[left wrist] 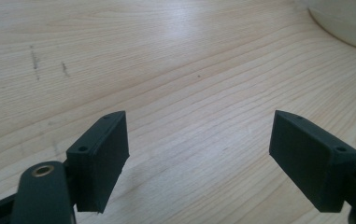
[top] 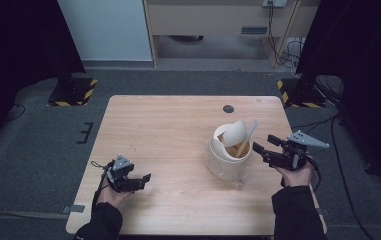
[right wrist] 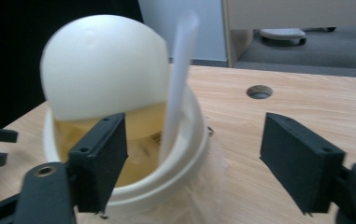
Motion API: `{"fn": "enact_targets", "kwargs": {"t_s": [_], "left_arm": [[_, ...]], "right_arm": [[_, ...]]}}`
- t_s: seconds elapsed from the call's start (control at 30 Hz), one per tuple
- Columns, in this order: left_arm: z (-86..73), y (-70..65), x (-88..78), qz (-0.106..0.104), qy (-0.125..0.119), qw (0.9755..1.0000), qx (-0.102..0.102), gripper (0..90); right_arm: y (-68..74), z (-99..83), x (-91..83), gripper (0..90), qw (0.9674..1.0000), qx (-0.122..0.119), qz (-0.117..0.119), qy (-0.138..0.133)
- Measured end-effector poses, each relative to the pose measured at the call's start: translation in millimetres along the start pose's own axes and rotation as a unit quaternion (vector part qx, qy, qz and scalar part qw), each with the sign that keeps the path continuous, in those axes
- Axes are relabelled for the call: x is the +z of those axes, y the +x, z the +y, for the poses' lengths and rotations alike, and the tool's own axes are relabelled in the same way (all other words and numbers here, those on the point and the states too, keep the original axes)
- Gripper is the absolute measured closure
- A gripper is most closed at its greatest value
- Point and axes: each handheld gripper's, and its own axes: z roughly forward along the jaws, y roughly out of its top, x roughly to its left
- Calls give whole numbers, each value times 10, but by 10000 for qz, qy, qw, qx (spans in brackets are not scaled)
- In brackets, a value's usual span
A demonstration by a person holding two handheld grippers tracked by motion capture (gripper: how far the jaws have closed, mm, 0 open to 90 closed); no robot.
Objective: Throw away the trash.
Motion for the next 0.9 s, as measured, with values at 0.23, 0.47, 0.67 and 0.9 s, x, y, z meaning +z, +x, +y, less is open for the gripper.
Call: {"fn": "enact_targets", "kwargs": {"t_s": [0.23, 0.47, 0.67, 0.9], "left_arm": [[-38, 134, -3, 142, 3, 9999, 2, 149], [-85, 279, 4, 294, 100, 9995, -69, 126], [-104, 321, 20, 334, 167, 9993, -83, 118], [-128, 358, 48, 394, 278, 9988, -58, 110]], "right_arm": [[-181, -141, 10, 132, 9996, 47, -246, 148], [-383, -397, 87, 51, 9945, 83, -732, 745], [-585, -643, 136, 32, 9843, 166, -1184, 1302], [-670, -747, 162, 27, 9747, -41, -1337, 1789]]}}
